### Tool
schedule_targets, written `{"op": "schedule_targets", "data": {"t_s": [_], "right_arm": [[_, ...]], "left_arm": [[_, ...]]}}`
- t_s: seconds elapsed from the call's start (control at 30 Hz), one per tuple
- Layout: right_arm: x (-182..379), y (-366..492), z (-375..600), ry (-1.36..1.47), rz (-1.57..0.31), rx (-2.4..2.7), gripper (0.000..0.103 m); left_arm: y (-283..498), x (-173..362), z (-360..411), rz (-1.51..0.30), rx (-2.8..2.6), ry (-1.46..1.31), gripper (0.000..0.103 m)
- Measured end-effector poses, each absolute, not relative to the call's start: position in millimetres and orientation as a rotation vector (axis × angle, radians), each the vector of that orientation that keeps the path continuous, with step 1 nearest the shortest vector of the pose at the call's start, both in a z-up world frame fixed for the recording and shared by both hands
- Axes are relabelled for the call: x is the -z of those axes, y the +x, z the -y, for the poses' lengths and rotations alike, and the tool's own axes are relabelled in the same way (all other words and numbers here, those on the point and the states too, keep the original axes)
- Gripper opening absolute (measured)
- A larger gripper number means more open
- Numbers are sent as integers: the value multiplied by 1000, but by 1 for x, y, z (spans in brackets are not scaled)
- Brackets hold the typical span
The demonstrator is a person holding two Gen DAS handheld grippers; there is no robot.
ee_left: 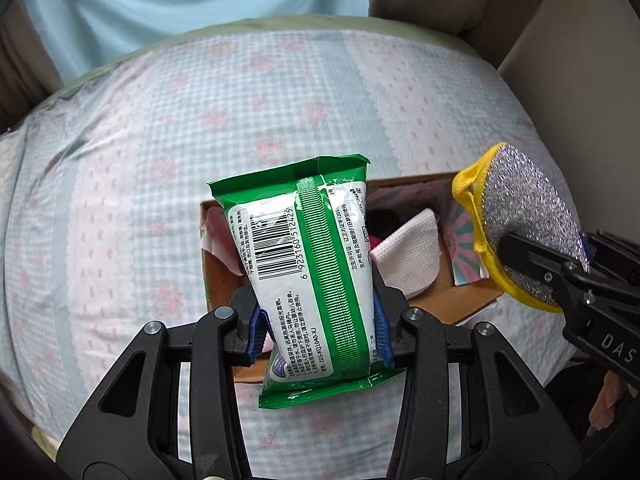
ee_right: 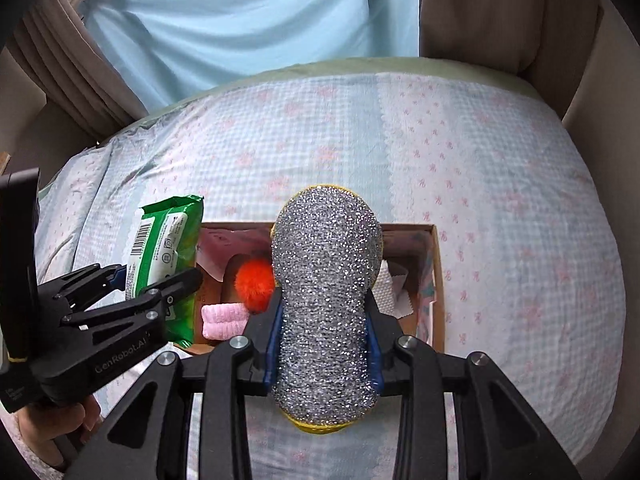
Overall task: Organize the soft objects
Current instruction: 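Carry the wipes pack and glitter sponge over the cardboard box with both tools, then open both tools to drop the wipes pack and sponge into the box, lift away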
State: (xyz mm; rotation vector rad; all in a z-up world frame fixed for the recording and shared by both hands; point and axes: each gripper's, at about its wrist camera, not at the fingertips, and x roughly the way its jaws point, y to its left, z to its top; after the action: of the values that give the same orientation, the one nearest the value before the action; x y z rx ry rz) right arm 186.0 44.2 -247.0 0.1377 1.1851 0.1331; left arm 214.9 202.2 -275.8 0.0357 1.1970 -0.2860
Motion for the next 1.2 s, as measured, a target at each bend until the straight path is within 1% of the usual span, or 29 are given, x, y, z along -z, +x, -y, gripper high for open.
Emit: {"op": "schedule_targets", "data": {"t_s": [0.27, 0.43, 0.5, 0.6, 0.63, 0.67, 0.7, 0.73, 0.77, 0.8, 1.0, 1.2], "right_arm": [[298, 213, -41, 234, -1333, -82, 33], [320, 229, -30, 247, -1391, -62, 34], [327, 235, -27, 255, -1407, -64, 38], [338, 240, -27, 270, -1441, -70, 42], [341, 242, -26, 281, -1451, -75, 44], [344, 244, -26, 294, -1460, -75, 53], [346, 244, -25, 309, -1461, -71, 66], [346, 245, -25, 321, -1457, -67, 74], [346, 245, -23, 332, -1448, -62, 86], [345, 245, -22, 337, -1437, -51, 91], [339, 237, -14, 329, -1432, -22, 92], [321, 218, -11, 331, -1384, -23, 92]], "left_arm": [[215, 326, -191, -1298, 376, 153, 39], [229, 350, -185, -1357, 398, 143, 39], [234, 358, -179, -1368, 414, 166, 39], [237, 366, -174, -1384, 419, 200, 39], [238, 368, -172, -1393, 425, 201, 41], [239, 370, -171, -1403, 432, 199, 51], [238, 371, -170, -1410, 443, 193, 65], [239, 373, -170, -1416, 456, 185, 99], [238, 373, -170, -1419, 460, 181, 103], [236, 373, -171, -1419, 455, 182, 103], [220, 370, -179, -1418, 415, 198, 103], [207, 350, -190, -1378, 379, 186, 103]]}}
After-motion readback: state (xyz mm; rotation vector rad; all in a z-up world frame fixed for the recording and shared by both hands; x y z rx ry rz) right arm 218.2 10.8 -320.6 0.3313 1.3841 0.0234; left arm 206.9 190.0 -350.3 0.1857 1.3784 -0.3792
